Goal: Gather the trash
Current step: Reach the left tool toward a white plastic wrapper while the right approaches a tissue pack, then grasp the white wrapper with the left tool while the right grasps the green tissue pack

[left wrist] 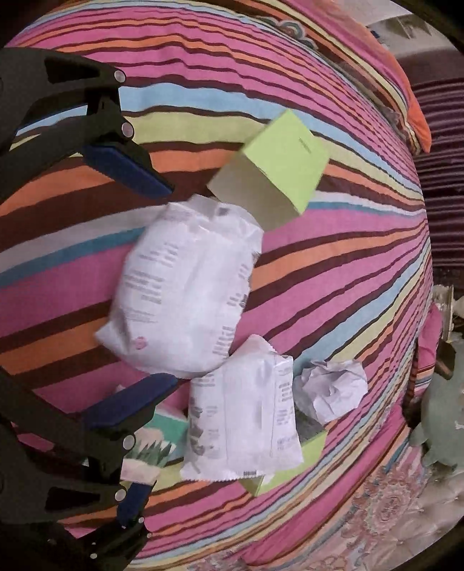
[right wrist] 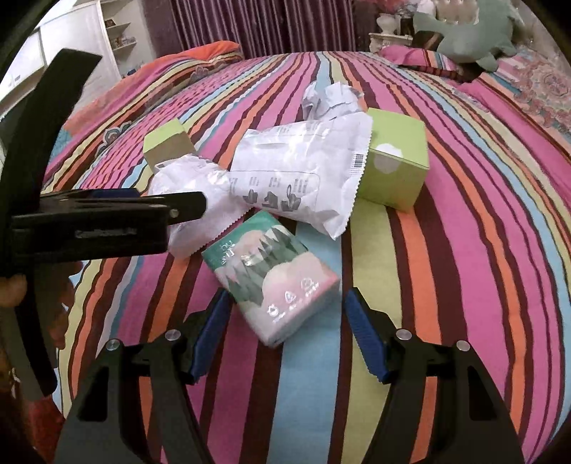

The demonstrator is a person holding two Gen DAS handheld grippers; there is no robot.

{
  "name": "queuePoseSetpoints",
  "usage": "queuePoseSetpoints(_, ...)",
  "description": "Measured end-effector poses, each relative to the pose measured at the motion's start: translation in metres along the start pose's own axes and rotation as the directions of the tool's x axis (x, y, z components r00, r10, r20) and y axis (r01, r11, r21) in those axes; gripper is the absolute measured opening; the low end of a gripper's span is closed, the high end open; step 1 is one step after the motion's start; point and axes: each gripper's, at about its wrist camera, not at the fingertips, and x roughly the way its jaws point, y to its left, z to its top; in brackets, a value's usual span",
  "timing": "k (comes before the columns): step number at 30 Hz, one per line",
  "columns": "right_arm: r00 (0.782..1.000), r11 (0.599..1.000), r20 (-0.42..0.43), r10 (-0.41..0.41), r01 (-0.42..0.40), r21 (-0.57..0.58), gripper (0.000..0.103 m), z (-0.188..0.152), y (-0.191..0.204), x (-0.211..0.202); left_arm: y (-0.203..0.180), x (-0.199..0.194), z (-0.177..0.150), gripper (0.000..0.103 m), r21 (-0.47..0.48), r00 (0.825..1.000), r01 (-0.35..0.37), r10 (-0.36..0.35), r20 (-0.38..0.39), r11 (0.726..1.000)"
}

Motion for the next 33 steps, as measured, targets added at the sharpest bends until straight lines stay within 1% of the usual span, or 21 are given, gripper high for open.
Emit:
queuePoseSetpoints(6, 1.0, 0.996, 0.007, -0.007, 0.007, -0.085, 0.064, 0.005, 0.008, 0.009, -0.001, 0.017, 0.007, 0.095, 0.009, 1.0, -0.018, 0.018, -0.016, 1.0)
queuePoseSetpoints(9, 1.0, 0.994, 0.012, 0.003, -0.002, -0.108, 0.064, 0.009, 0.01, 0.015, -0.005, 0.023, 0.009, 0.095, 0.053, 0.999, -0.044, 0.045, -0.022, 0.998)
queuePoseSetpoints(10, 1.0, 0.993, 0.008, 0.003, -0.002, -0.115, 0.071, 0.011, 0.01, 0.017, -0.006, 0.025, 0.011, 0.095, 0.063, 0.998, -0.05, 0.052, -0.023, 0.997)
queuePoseSetpoints(11, 1.0, 0.992, 0.007, -0.003, 0.004, -0.125, 0.073, 0.013, 0.011, 0.019, -0.007, 0.027, 0.013, 0.096, 0.071, 0.998, -0.056, 0.058, -0.027, 0.996)
queuePoseSetpoints(14, 1.0, 0.988, 0.016, -0.004, 0.007, -0.157, 0.073, 0.017, 0.018, 0.025, -0.007, 0.03, 0.017, 0.096, 0.051, 0.997, -0.056, 0.058, -0.042, 0.997)
queuePoseSetpoints(17, 0.999, 0.984, 0.028, -0.03, 0.034, -0.174, 0.072, 0.018, 0.025, 0.028, -0.005, 0.033, 0.015, 0.096, 0.03, 0.998, -0.05, 0.051, -0.048, 0.998)
queuePoseSetpoints(18, 0.999, 0.985, 0.023, -0.032, 0.036, -0.169, 0.07, 0.018, 0.025, 0.029, -0.005, 0.034, 0.015, 0.094, 0.026, 0.998, -0.042, 0.044, -0.052, 0.999)
queuePoseSetpoints(20, 0.999, 0.988, 0.017, -0.033, 0.035, -0.151, 0.069, 0.018, 0.026, 0.028, -0.003, 0.031, 0.012, 0.081, 0.017, 0.999, -0.028, 0.029, -0.045, 0.999)
queuePoseSetpoints(22, 1.0, 0.99, 0.01, -0.03, 0.031, -0.136, 0.063, 0.016, 0.026, 0.025, 0.0, 0.026, 0.008, 0.073, 0.008, 0.999, -0.022, 0.022, -0.033, 1.0)
queuePoseSetpoints(23, 1.0, 0.992, 0.006, -0.03, 0.03, -0.121, 0.063, 0.013, 0.024, 0.022, 0.003, 0.023, 0.005, 0.07, -0.01, 1.0, -0.009, 0.008, -0.027, 1.0)
queuePoseSetpoints(26, 1.0, 0.997, 0.004, -0.028, 0.028, -0.077, 0.061, 0.004, 0.023, 0.013, 0.009, 0.016, -0.003, 0.066, -0.043, 1.0, 0.011, -0.012, -0.016, 0.999)
queuePoseSetpoints(29, 1.0, 0.999, 0.01, -0.028, 0.029, -0.038, 0.061, -0.006, 0.025, 0.005, 0.008, 0.008, -0.015, 0.065, -0.045, 1.0, 0.027, -0.028, -0.008, 0.999)
queuePoseSetpoints(33, 1.0, 1.0, 0.006, -0.006, 0.006, 0.025, 0.061, -0.017, 0.023, -0.006, 0.009, -0.003, -0.028, 0.064, -0.064, 0.998, 0.054, -0.055, -0.004, 0.996)
